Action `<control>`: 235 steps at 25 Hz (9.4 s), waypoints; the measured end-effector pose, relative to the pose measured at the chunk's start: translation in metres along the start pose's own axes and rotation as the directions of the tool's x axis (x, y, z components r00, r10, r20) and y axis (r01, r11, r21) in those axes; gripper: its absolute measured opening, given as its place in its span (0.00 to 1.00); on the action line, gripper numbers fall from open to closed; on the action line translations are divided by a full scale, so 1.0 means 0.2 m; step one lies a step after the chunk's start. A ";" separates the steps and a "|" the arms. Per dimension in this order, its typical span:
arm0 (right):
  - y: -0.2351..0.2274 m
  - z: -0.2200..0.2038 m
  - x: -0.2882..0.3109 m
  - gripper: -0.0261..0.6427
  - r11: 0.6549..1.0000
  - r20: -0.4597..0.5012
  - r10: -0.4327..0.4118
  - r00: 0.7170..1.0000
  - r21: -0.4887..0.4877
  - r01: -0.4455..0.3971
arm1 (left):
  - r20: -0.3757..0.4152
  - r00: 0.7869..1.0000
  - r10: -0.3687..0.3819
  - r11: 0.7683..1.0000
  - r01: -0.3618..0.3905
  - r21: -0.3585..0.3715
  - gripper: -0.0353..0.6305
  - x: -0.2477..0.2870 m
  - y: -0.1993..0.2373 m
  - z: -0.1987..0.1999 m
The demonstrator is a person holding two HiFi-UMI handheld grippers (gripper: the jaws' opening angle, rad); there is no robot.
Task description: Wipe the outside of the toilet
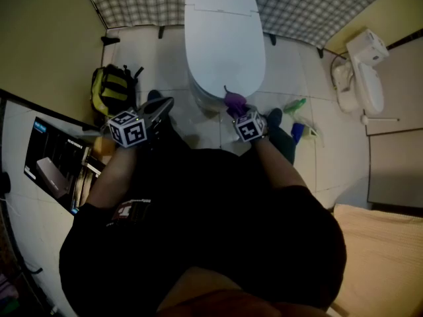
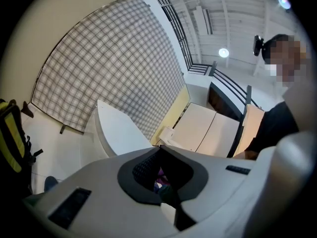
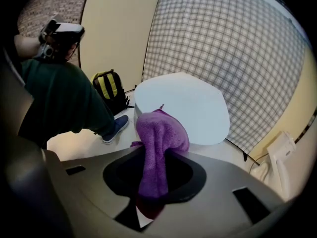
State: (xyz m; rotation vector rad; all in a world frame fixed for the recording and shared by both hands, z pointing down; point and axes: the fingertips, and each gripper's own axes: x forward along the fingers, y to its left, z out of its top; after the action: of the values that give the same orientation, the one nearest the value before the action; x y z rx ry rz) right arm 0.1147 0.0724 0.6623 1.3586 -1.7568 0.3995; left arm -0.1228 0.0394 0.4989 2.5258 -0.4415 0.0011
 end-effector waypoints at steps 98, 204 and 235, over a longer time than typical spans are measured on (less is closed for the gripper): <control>-0.66 0.99 0.68 0.19 0.996 0.066 -0.054 0.996 0.077 0.048 | 0.015 0.976 0.217 0.963 -0.217 0.158 0.05 0.28 0.59 0.44; -0.87 1.51 1.06 0.19 0.991 0.092 -0.100 0.991 0.103 0.090 | -0.003 0.966 0.260 0.959 -0.257 0.120 0.06 0.33 0.96 0.71; 0.23 0.56 0.07 0.19 0.939 0.185 0.310 0.933 0.094 -0.331 | -0.041 0.979 0.199 0.967 -0.189 0.170 0.06 0.16 0.59 0.33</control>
State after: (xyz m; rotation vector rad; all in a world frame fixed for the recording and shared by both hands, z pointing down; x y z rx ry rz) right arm 0.0248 0.0031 0.6199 1.2174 -2.1359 0.5966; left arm -0.1362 -0.0980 0.5095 2.6248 -0.6892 0.1927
